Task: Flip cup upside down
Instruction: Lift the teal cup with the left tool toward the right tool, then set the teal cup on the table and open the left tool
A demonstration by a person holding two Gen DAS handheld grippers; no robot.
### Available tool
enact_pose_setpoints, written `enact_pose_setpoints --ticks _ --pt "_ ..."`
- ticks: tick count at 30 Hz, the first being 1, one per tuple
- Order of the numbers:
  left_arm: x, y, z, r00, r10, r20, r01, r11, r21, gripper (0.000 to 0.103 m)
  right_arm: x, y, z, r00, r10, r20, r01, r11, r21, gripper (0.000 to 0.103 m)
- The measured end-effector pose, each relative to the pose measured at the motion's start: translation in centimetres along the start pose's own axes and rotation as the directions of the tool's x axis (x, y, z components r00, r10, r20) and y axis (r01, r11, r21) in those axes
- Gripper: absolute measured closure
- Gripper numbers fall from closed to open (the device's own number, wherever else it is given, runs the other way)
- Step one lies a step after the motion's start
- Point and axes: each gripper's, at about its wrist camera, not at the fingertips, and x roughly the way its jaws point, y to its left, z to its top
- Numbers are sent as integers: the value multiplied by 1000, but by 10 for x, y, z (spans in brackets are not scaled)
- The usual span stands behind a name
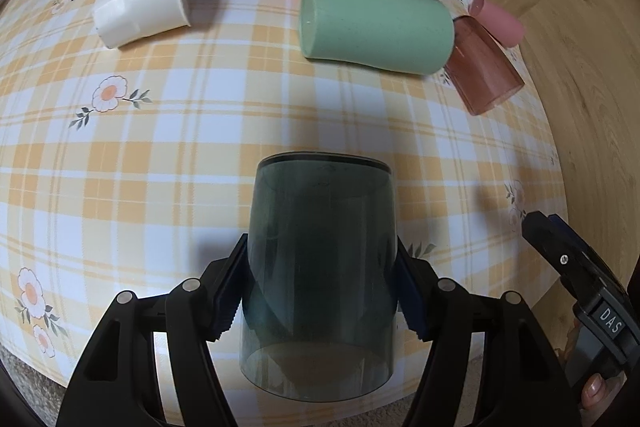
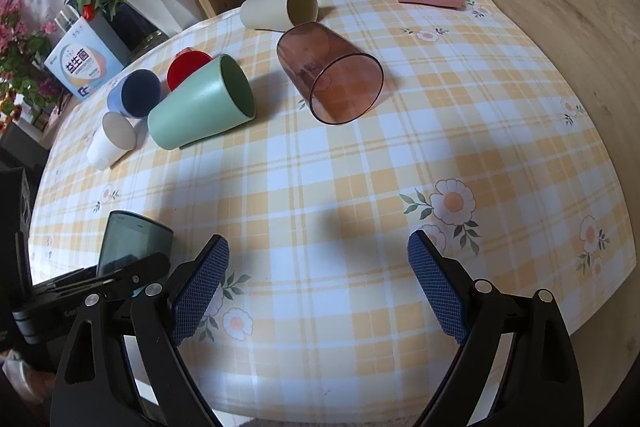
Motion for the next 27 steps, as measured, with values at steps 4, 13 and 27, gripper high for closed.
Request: enact_pose_setpoints --ticks 4,13,27 --pt "1 0 -2 1000 -27 -7 27 1000 4 34 0 0 -1 1000 15 -10 -15 1000 8 15" --pt "-6 -3 -5 999 -38 9 38 999 37 16 -8 6 -4 999 31 -11 -30 999 18 15" --pt "-36 22 -9 997 -1 76 -1 1000 30 6 -18 18 -6 998 45 -37 -43 997 58 15"
